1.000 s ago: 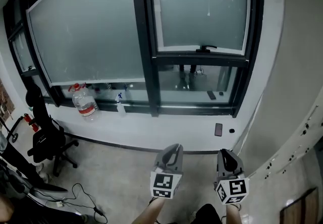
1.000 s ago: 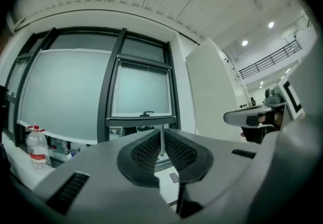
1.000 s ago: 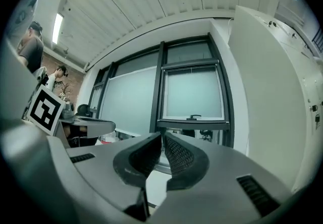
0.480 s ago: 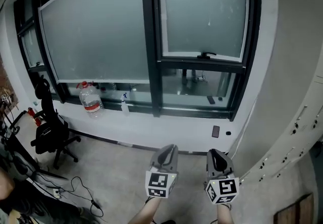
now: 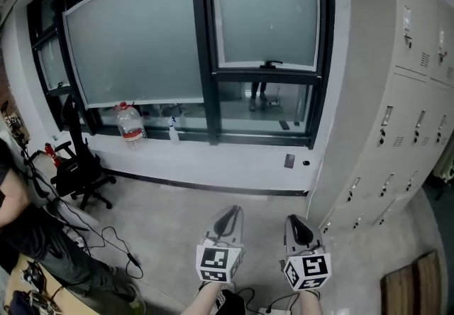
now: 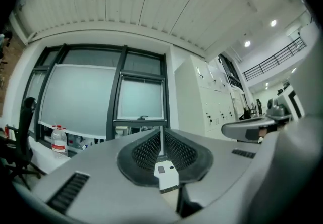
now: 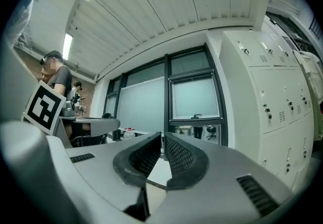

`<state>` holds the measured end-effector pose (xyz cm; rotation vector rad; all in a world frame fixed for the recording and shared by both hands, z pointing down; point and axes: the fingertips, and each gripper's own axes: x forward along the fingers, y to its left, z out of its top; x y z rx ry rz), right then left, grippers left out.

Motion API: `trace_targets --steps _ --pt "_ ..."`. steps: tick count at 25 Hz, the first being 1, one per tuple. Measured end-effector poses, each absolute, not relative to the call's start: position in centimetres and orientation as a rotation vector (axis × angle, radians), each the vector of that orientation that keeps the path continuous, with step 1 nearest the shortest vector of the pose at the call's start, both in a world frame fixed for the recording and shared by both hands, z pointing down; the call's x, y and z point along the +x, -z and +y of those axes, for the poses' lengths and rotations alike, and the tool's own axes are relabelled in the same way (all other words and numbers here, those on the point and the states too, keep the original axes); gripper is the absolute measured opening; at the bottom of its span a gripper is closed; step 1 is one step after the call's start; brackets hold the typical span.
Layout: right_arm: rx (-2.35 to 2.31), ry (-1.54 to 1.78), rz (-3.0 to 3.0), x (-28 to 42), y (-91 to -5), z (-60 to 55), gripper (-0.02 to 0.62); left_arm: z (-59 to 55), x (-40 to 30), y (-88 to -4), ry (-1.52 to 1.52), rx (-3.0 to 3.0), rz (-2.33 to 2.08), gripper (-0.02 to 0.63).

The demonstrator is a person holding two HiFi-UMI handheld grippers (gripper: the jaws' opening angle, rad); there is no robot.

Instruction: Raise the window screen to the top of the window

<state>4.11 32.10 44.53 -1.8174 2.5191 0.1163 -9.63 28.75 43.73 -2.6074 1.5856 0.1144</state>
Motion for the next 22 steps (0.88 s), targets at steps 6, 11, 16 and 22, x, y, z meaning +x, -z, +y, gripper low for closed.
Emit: trace_targets --steps 6,11,16,22 --pt "-1.765 -0.066 2.524 4.1 -43.3 41.4 0.028 39.5 -9.8 -42.5 -0.179 -2.597 1.603 0.026" --pt "-1.767 -0.160 2.479 3.6 -41.1 45.1 0.028 43.6 -9.8 -40.7 -0.185 -2.555 1.554 0.026" --pt "-1.816 -0.145 2.466 3.7 -42.5 47.5 0.028 45.1 -9.9 -42.4 -0.164 -2.589 1.543 0.026" --pt "-1.918 -0.080 2.472 3.1 -45.2 49.9 0.006 46.4 -9.4 -45.4 -0.130 -2.705 1.533 0.026"
